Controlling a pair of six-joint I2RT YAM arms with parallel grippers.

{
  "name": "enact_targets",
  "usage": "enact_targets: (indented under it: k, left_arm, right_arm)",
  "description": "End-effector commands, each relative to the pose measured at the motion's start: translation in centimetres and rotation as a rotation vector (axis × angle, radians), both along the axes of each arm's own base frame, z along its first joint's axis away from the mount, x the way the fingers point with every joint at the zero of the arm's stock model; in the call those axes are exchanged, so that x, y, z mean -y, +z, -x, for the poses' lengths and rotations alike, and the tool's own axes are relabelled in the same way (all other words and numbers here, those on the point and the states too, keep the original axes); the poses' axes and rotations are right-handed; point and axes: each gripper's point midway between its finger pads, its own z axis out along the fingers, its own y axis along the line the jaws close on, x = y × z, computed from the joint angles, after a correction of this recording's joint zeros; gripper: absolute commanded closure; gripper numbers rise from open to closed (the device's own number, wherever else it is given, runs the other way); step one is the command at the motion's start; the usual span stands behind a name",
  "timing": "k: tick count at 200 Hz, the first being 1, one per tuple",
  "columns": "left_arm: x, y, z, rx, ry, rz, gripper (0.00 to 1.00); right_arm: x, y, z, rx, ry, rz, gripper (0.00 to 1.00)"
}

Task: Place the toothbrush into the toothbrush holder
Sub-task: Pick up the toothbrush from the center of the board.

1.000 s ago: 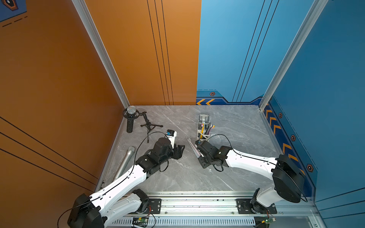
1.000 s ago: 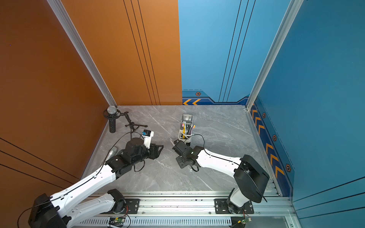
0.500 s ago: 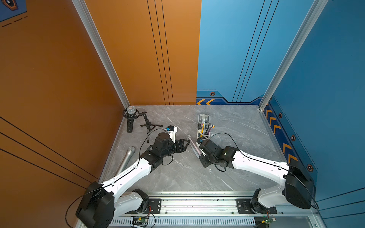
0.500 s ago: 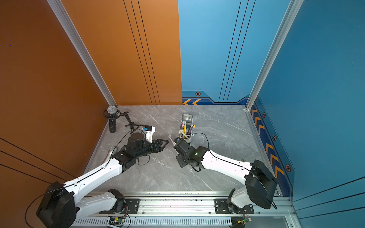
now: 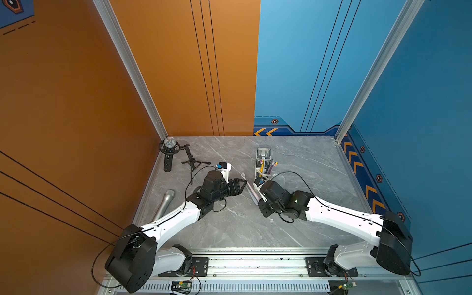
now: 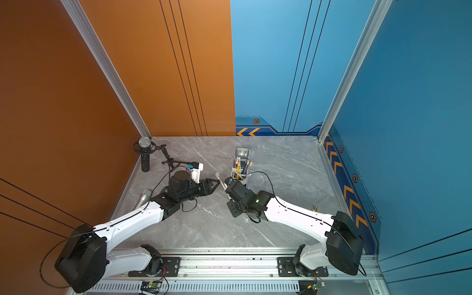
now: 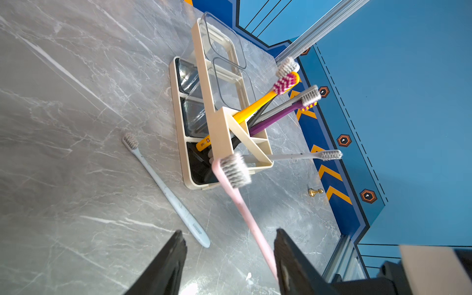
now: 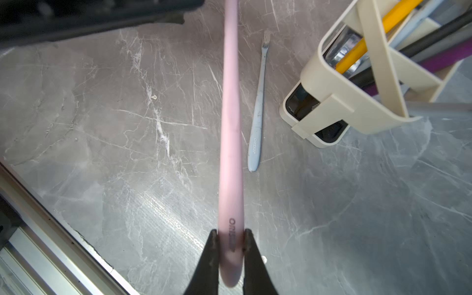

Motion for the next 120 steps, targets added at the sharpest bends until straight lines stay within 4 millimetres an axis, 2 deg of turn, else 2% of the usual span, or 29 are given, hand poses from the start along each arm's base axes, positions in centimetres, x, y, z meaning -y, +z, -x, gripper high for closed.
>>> enact_targets:
  k: [1,20,97,120]
  left_arm:
    - [0.8,2.2,-1.0,0.061,-0.011,0.028,0.42]
    - [1.1,2.1,-1.3,0.07,-0.015,0.02,0.48]
    - [2.0,2.1,-2.7,0.073,-0.025,0.032,0.58]
    - [2.1,2.3,-2.8,0.078,-0.028,0.033,0.65]
  right_arm:
    - [-0.3,0.7,0.5,0.008,0.022,-0.031,0.96]
    - [-0.4,0.8,0.5,0.012,0.027,-0.034,0.96]
    - [-0.8,1.5,0.3,0.033,0.044,-0.038,0.96]
    - [-1.0,1.7,0.0,0.039,0.051,-0.034,0.96]
